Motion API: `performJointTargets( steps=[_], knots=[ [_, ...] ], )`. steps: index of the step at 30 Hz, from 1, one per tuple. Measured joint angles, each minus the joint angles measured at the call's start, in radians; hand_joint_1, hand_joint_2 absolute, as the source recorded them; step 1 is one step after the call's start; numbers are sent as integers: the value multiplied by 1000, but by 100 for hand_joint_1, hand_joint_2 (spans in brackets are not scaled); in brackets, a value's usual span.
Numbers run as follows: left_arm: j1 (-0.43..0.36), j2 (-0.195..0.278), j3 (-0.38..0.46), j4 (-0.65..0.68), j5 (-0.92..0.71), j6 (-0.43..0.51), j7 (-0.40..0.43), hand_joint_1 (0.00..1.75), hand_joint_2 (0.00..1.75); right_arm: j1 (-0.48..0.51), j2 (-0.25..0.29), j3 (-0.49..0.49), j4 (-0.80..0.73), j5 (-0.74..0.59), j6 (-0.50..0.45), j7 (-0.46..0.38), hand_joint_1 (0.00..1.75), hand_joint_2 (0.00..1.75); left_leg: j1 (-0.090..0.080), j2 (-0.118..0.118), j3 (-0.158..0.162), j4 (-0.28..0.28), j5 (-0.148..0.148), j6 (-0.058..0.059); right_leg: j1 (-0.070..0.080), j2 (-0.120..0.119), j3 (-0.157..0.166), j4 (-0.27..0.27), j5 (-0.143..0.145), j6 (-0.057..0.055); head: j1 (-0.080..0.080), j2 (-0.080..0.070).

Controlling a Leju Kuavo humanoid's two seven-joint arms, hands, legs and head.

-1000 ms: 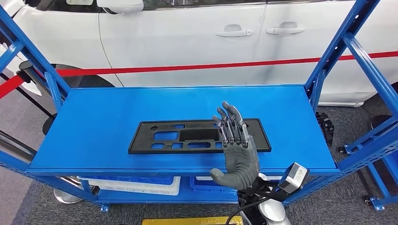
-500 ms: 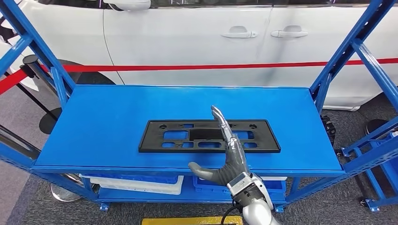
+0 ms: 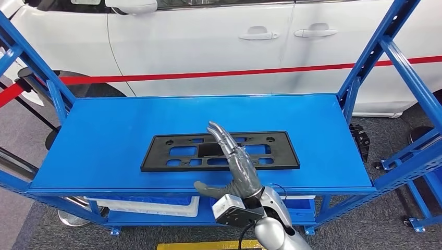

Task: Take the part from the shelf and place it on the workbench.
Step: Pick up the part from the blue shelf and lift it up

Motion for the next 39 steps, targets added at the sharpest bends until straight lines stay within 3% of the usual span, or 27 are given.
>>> performJointTargets(
  steps=[1,2,3,6,8,11,13,15,16,17,18,20,22,24,27,29,31,32,33,34,36,38,39],
  knots=[
    [0,0,0,0,0,-2,1,0,0,-12,-3,8,18,7,6,3,0,175,1,0,-27,54,-16,-2,1,0,0,1,0,-1,0,0],
    [0,0,0,0,0,-2,1,0,0,-21,-6,14,34,11,9,4,0,175,1,0,-39,75,-14,-2,1,0,-1,2,-1,-1,0,0],
    [0,0,0,0,0,-2,2,0,0,-30,-9,19,48,14,11,5,0,175,1,0,-30,54,9,-1,2,0,0,3,-1,0,0,0],
    [-2,1,1,0,2,-1,2,0,0,-59,-13,32,80,18,19,5,0,175,-1,0,59,-145,107,10,3,3,1,7,-4,6,0,0],
    [-4,2,2,0,6,0,-1,0,0,-86,-15,44,105,19,31,9,0,175,-5,-1,85,-208,122,20,6,5,-2,7,-2,15,1,0],
    [-4,4,5,0,9,1,-6,0,0,-138,-19,72,156,16,47,21,0,175,-5,-1,86,-217,130,36,5,5,-6,9,-3,33,2,0],
    [-5,5,7,0,9,1,-8,0,0,-180,-21,88,194,11,60,34,0,175,-1,0,88,-225,137,49,4,4,-31,67,-40,42,3,0],
    [-5,6,9,0,9,1,-10,0,0,-214,-27,100,236,9,74,46,0,175,-2,1,86,-225,138,54,2,3,-92,195,-103,46,4,0],
    [-5,6,9,0,9,1,-10,0,0,-224,-30,106,255,9,78,51,0,175,-2,0,85,-224,138,54,2,3,-122,255,-124,48,4,0],
    [-5,7,10,0,9,1,-10,0,0,-231,-33,110,271,9,81,53,0,175,-3,0,84,-223,138,55,2,3,-138,286,-126,49,4,0],
    [-5,7,10,0,8,1,-10,0,0,-238,-36,115,285,9,84,56,0,175,-3,-1,84,-221,137,54,2,3,-137,279,-109,48,4,0],
    [-5,8,11,0,9,1,-11,0,0,-254,-39,124,305,14,95,65,0,175,-3,-2,86,-217,134,52,2,2,-79,156,-38,42,4,0],
    [-6,8,11,0,11,1,-14,0,0,-277,-42,134,327,25,115,82,0,175,-6,-2,83,-210,129,45,7,2,-24,39,5,34,3,0],
    [-6,8,12,0,14,1,-18,0,0,-301,-46,148,354,35,135,95,0,175,-9,-2,80,-209,128,36,11,3,-14,11,5,27,3,0],
    [-7,10,12,0,17,1,-21,0,0,-330,-50,160,383,41,145,104,0,175,-7,-2,74,-194,115,19,6,3,-14,3,11,11,2,0],
    [-7,12,12,0,18,1,-22,0,0,-349,-50,169,398,49,149,113,0,175,-4,-2,34,-106,64,8,2,1,-12,-1,13,3,1,0],
    [-6,12,13,0,18,2,-22,0,0,-360,-50,178,413,63,155,131,0,175,-1,-1,-31,30,5,-1,3,0,-12,0,12,0,1,0],
    [-5,13,13,0,18,2,-22,0,0,-363,-50,182,421,70,158,140,0,175,1,-1,-52,72,-3,-4,3,-1,-13,1,12,-1,1,0],
    [-4,14,14,0,19,2,-22,0,0,-367,-50,186,427,78,160,149,0,175,2,-1,-56,76,9,-5,3,0,-13,2,11,-1,1,0],
    [-4,15,14,0,19,2,-22,0,0,-372,-50,189,433,85,162,157,0,175,3,-1,-39,39,38,-6,2,0,-12,4,11,0,1,0],
    [-6,17,14,0,18,2,-22,0,0,-385,-50,196,439,101,172,175,0,175,3,-1,28,-101,105,0,3,2,-12,7,8,5,1,0],
    [-9,18,14,0,17,2,-22,0,0,-397,-50,199,443,119,184,193,0,175,0,-2,69,-192,131,11,7,4,-14,9,8,14,2,0],
    [-9,19,14,0,16,2,-21,0,0,-401,-50,201,445,126,190,202,0,175,-2,-3,73,-203,129,17,8,4,-15,9,9,20,2,0]
  ],
)
